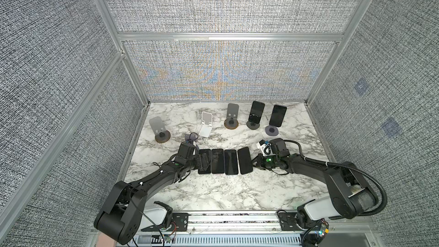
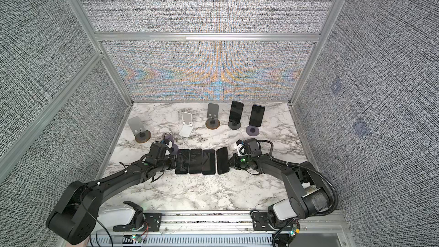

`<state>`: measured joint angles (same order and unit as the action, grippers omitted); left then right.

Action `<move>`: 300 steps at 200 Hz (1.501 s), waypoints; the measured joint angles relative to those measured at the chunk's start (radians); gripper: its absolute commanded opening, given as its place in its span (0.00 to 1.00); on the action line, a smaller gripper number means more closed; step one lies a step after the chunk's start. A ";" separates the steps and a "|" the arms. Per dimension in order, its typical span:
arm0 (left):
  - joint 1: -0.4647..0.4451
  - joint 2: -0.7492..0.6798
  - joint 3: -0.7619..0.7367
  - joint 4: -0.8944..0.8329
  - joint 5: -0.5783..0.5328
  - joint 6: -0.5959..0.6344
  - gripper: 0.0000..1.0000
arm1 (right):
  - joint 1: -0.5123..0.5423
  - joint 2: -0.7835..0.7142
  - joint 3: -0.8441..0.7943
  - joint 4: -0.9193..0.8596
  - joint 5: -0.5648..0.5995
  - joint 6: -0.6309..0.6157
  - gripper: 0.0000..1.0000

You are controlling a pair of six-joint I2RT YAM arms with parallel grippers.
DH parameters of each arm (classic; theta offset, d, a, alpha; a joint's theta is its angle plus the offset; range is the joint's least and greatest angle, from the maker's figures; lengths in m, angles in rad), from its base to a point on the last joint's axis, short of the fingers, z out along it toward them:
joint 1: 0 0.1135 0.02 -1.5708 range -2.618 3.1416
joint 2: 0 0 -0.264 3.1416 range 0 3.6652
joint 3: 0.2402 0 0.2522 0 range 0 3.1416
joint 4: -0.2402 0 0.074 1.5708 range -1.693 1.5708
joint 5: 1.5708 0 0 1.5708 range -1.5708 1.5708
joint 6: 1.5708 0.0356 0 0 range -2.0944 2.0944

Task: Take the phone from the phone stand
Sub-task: 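Lay the black phone flat beside the blue-edged phone with the right gripper, then push the black phone against the blue-edged phone with the right gripper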

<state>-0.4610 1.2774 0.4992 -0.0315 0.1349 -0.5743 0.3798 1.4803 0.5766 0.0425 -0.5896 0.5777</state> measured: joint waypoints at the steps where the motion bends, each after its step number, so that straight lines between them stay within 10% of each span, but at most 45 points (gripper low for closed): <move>1: 0.000 0.001 0.001 0.000 0.000 0.000 0.99 | 0.000 0.001 0.000 0.001 0.000 0.000 0.00; 300: 0.000 0.042 0.020 -0.038 0.023 0.025 0.99 | 0.064 0.085 0.064 -0.013 0.086 -0.017 0.55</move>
<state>-0.4610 1.3190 0.5194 -0.0696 0.1574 -0.5495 0.4442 1.5650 0.6407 0.0292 -0.5034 0.5610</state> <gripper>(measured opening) 0.986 0.519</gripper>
